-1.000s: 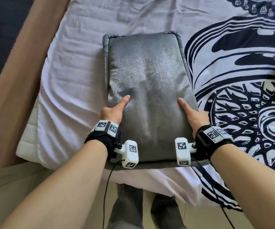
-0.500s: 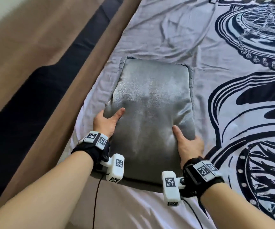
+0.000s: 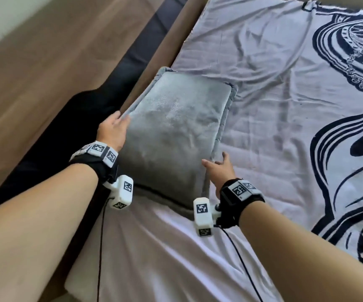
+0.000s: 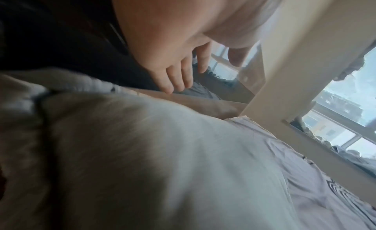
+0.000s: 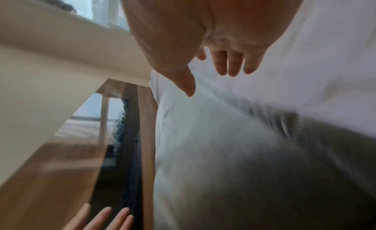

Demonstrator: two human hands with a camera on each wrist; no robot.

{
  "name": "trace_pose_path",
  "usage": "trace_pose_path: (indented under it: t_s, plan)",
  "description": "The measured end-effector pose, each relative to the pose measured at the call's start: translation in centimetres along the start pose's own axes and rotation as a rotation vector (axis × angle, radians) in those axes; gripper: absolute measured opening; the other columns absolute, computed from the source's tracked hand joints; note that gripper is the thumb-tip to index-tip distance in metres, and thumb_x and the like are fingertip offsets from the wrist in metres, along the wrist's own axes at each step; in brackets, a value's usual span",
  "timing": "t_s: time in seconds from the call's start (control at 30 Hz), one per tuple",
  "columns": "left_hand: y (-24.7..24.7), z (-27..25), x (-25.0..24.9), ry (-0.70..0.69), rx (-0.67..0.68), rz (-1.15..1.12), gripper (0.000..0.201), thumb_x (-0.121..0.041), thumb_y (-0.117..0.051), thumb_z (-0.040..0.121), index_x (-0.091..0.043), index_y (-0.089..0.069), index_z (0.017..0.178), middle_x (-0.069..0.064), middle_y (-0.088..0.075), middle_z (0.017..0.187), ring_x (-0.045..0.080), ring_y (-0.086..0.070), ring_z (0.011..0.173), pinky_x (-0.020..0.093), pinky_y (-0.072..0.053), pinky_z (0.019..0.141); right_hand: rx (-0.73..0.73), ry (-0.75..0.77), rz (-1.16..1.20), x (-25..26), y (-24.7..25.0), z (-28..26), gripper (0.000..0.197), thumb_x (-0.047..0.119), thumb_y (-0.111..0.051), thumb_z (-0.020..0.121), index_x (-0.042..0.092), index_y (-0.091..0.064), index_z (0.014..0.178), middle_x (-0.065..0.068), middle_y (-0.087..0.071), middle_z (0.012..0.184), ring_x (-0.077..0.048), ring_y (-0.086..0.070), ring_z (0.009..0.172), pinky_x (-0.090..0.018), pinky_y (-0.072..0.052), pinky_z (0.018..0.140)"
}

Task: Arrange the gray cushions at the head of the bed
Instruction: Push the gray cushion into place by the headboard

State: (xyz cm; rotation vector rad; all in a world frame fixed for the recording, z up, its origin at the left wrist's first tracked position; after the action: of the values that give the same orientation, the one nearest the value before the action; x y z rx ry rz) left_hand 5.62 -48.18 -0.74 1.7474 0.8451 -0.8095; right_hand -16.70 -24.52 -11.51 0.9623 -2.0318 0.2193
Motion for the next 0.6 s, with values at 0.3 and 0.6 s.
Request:
trace_pose_path:
  t_s: [0.3,0.6]
  plan:
    - [-3.9,-3.3,2.6,0.206,0.081,-0.289,0.049,-0.044,-0.048,0.098,-0.015,-0.052,0.139,0.009,-0.062,0.128,0.021,-0.062,0.106,0.039,-0.048,0.09,-0.027,-0.108,0.105,-1.9,2.4,-0.9,0.072,0.037,-0.073,0.079,0.024,-0.046,0.145,-0.015,-0.063,0.125,-0.025,-0.06,0.113,-0.041,-0.049,0.101]
    - [-14.7,-11.4,1.7,0.357,0.294,-0.44,0.04,-0.052,-0.04,0.099,-0.02,-0.054,0.117,0.007,-0.063,0.117,0.023,-0.062,0.104,0.038,-0.048,0.091,-0.063,-0.147,0.304,-0.9,10.5,-3.4,0.035,0.041,-0.063,0.096,0.018,-0.053,0.12,-0.02,-0.058,0.138,-0.032,-0.061,0.125,-0.049,-0.048,0.107]
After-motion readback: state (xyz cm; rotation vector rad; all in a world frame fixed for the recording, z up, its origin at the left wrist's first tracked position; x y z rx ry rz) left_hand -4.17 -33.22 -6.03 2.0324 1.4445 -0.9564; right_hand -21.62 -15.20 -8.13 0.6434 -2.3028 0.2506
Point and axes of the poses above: each hand's wrist, its own z-axis towards the middle knuckle, its own y-axis out of the back of the hand, x = y × z, the point moved 10 cm from there along z, towards the middle knuckle
